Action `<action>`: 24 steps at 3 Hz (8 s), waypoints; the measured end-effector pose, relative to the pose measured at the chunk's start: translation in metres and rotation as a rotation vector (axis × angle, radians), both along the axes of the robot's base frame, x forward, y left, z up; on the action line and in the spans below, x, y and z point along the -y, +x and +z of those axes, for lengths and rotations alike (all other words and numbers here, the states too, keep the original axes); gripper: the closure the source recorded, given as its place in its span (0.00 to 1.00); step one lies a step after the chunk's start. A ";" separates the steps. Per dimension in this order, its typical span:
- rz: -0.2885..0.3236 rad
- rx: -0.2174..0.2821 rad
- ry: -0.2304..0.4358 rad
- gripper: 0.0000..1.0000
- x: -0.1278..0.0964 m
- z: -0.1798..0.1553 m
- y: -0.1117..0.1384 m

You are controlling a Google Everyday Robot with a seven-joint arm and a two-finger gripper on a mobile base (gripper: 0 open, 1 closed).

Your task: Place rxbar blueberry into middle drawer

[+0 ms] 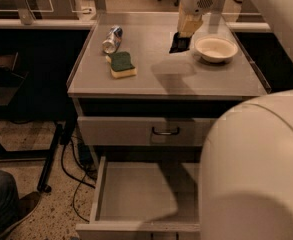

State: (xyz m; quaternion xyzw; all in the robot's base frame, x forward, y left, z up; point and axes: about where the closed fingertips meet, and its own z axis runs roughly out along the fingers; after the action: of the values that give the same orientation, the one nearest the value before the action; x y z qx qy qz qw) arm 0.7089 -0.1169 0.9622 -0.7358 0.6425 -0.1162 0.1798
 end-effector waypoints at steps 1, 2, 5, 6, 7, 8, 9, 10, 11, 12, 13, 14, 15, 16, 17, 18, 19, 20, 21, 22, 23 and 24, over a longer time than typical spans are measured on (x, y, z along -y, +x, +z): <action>-0.046 -0.047 -0.008 1.00 0.009 0.001 -0.055; -0.050 -0.047 -0.002 1.00 0.011 0.001 -0.057; -0.171 -0.236 0.110 1.00 0.034 -0.038 -0.172; -0.171 -0.236 0.110 1.00 0.034 -0.038 -0.172; -0.165 -0.298 0.135 1.00 0.021 -0.061 -0.191; -0.135 -0.359 0.161 1.00 0.002 -0.081 -0.210; -0.107 -0.400 0.175 1.00 -0.011 -0.095 -0.225; -0.123 -0.396 0.180 1.00 -0.011 -0.097 -0.226; -0.190 -0.381 0.201 1.00 -0.010 -0.108 -0.229; -0.246 -0.366 0.255 1.00 -0.003 -0.133 -0.229; -0.294 -0.371 0.335 1.00 0.003 -0.168 -0.230; -0.304 -0.365 0.355 1.00 0.003 -0.173 -0.228; -0.319 -0.387 0.379 1.00 0.007 -0.183 -0.232; -0.368 -0.455 0.424 1.00 0.021 -0.221 -0.239; -0.419 -0.546 0.476 1.00 0.032 -0.276 -0.242; -0.419 -0.546 0.476 1.00 0.032 -0.276 -0.242; -0.488 -0.580 0.555 1.00 0.036 -0.305 -0.247; -0.551 -0.609 0.684 1.00 0.040 -0.339 -0.242; -0.571 -0.653 0.763 1.00 0.034 -0.367 -0.236; -0.571 -0.653 0.763 1.00 0.034 -0.367 -0.236; -0.584 -0.685 0.830 1.00 0.028 -0.386 -0.231; -0.611 -0.727 0.916 1.00 0.022 -0.412 -0.222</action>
Offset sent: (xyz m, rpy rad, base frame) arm -0.0433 -0.0071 0.0045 -0.0039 0.0335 -0.0407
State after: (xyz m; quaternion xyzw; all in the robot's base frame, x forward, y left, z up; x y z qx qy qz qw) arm 0.4867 -0.1391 0.5499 -0.3619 0.8267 0.3787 0.2052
